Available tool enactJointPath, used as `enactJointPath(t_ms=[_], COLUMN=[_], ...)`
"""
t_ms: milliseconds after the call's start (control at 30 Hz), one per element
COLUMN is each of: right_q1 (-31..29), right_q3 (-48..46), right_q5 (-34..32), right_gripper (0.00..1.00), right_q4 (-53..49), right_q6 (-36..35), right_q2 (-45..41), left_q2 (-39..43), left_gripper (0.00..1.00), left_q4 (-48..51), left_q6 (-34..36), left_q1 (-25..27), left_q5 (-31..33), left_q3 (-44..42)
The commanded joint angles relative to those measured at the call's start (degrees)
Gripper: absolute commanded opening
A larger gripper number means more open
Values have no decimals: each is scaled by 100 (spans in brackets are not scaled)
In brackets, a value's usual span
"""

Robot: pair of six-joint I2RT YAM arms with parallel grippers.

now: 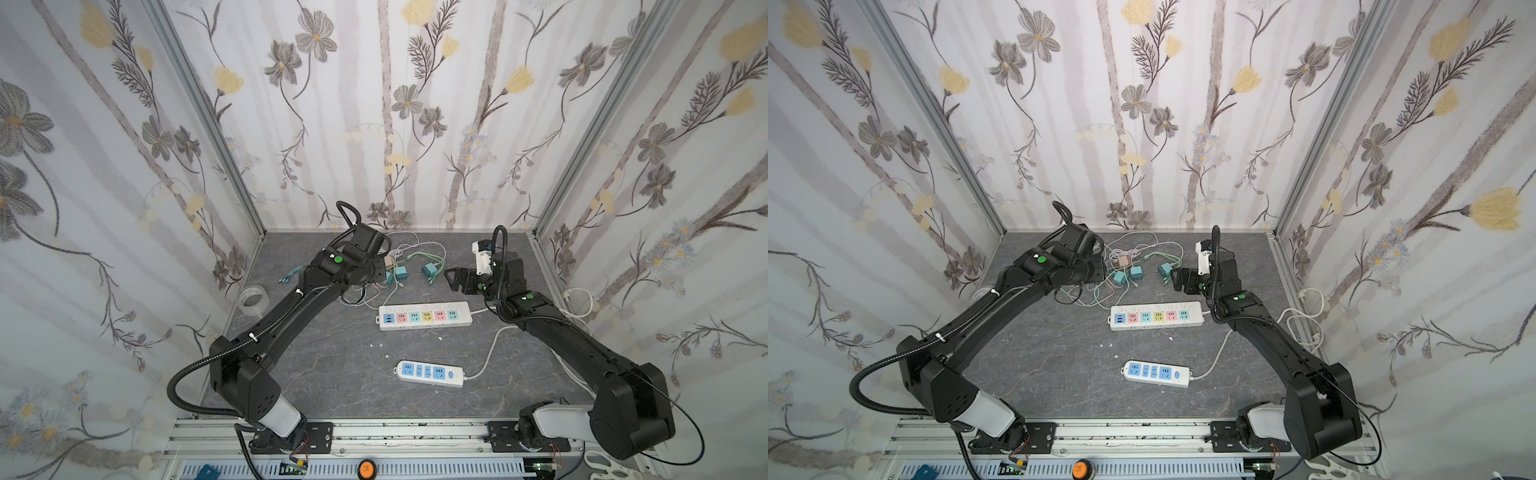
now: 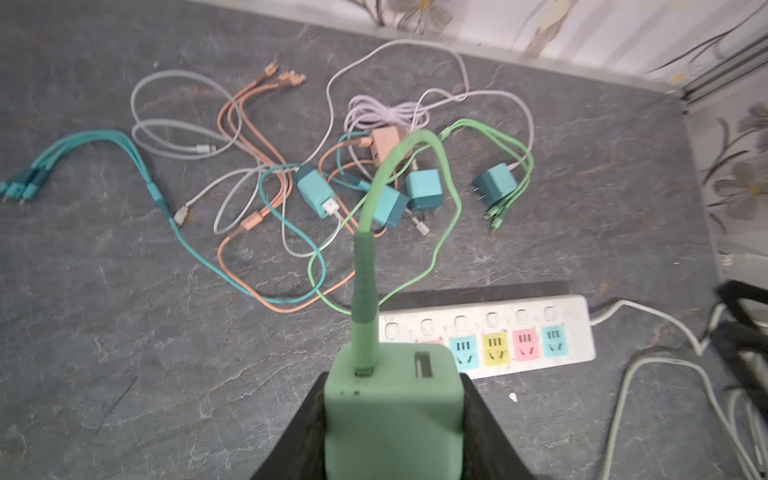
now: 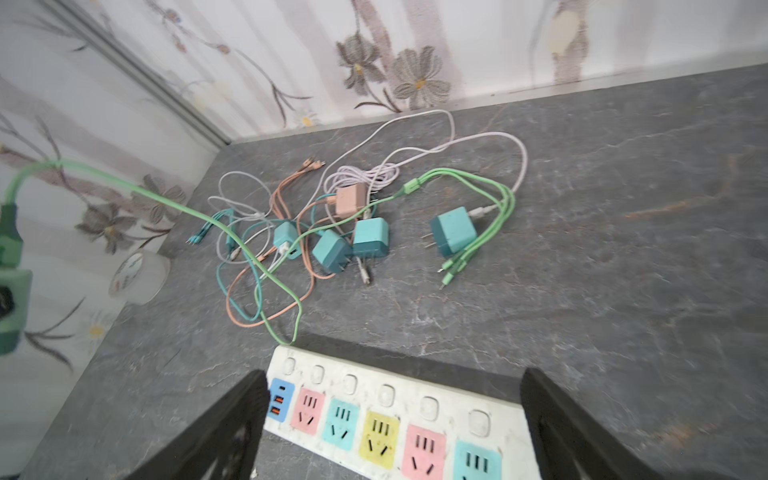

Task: Insert the plug

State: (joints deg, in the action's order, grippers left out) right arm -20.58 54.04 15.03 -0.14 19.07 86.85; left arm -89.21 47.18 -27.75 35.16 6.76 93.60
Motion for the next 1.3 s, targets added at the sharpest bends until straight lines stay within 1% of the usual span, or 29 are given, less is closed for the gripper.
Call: enactJointPath(t_ms=[0,67,133,300,367,467,533,567,667,767,867,900,933,967,1033,1133,1267], right_q1=[-260,-453,-652,-962,-1032,-1073,-1083,-1084,-1097,-1089,-1064,-1033,-983,-934,-754,-372,226], right_q3=[280,533,766,1114,1167,1253,1268,1260,1234,1205,1334,1450,1587,1712,2044,2786,3917], right_q5=[993,1327,1428,1739,1695,1422,1282,1250,963,749,561,509,487,413,293,395,275], right_gripper=[95,95,95,95,94,92,85,80,56,42,24,17,7,0,0,0,0], right_q4=[853,868,975,1773,2088,2416,2682,2794,2866,2951,2906,2787,2643,2511,2222,1725,1243], right_q6=[-659,-834,-896,-555,-448,-273,-179,-167,-205,-376,-536,-586,-618,-633,-678,-786,-756], right_q2=[448,916,1276,2061,2284,2567,2731,2795,2826,2714,2557,2495,2417,2335,2140,1995,1993], left_q2=[95,159,248,363,399,492,543,569,597,605,640,642,641,634,585,403,-12], left_gripper=[17,16,17,17,17,17,17,17,17,16,16,15,15,16,15,15,16], left_q4=[481,587,613,926,973,969,960,960,999,1006,917,892,881,864,822,735,443], left_q6=[627,762,870,1072,1112,1122,1139,1148,1184,1184,1223,1249,1258,1276,1324,1377,1353], left_q1=[-6,-9,-9,-25,-22,-27,-39,-52,-60,-67,-68,-65,-65,-66,-64,-55,-37], left_q5=[-343,-498,-630,-643,-637,-727,-704,-658,-567,-705,-873,-891,-886,-862,-832,-684,-648], left_q3=[658,1014,1248,1762,1826,1853,1849,1846,1821,1800,1723,1713,1689,1665,1578,1521,1773])
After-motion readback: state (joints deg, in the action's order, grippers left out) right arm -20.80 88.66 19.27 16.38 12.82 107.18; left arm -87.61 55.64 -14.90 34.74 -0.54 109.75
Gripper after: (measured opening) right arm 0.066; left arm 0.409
